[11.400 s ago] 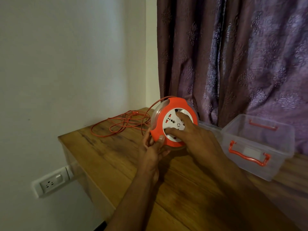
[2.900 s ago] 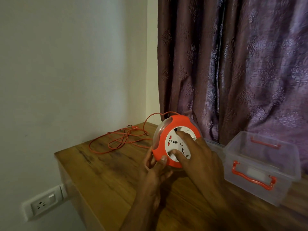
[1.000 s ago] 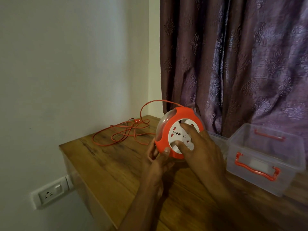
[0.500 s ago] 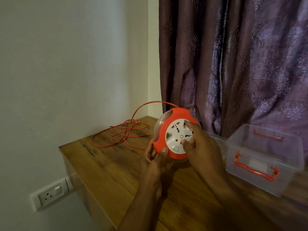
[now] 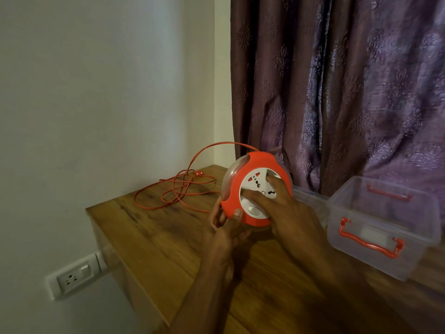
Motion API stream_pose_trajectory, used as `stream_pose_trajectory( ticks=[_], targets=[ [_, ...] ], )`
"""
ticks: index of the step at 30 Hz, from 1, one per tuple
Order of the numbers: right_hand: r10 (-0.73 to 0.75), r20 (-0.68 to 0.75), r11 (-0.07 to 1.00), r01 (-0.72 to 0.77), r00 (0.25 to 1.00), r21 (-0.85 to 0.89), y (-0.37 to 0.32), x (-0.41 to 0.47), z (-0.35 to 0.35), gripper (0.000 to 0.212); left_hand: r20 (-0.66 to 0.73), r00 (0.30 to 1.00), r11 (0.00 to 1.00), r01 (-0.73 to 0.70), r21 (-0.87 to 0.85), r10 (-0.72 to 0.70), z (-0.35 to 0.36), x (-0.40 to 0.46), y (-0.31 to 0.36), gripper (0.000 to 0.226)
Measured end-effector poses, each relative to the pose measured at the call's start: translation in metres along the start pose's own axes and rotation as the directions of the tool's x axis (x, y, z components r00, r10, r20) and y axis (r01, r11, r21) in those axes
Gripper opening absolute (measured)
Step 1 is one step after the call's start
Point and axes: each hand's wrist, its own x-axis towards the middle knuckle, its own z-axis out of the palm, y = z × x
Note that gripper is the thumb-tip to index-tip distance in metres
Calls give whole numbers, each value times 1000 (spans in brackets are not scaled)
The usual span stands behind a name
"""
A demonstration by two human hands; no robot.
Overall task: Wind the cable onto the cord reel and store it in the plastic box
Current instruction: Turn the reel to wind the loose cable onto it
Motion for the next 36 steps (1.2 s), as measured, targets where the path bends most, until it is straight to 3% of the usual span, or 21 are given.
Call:
stream_pose_trajectory(
  ticks=[6,10,21,25,28,32,36],
  targets=[
    [60,-113,998,-61,992,-10,2,0,7,57,19,1000,1000,-14,-8,15,1,-2,2,52],
    [62,-203,998,-63,977,6,4,1,8,56,22,1000,1000,-19,-11,19,2,-4,3,59],
    [261,-232,954,-214,937,210,-1,-1,6,63,27,999,999,-33,-35,34,5,-6,4,56],
    [205,-217,978,-188,954,94,1,0,0,61,9,1000,999,-14,-37,15,6,-6,5,54],
    [119,-248,989,-94,961,110,0,-2,-4,52,-2,1000,998,3,-67,-4,3,-5,7,55],
    [-87,-111,996,82,990,-41,-5,-4,-5,53,-10,1000,997,23,-70,-24,4,-6,8,57],
    [-100,6,990,100,995,-95,-5,-6,-9,62,-2,1000,998,13,-61,-13,5,-7,9,65]
  ],
)
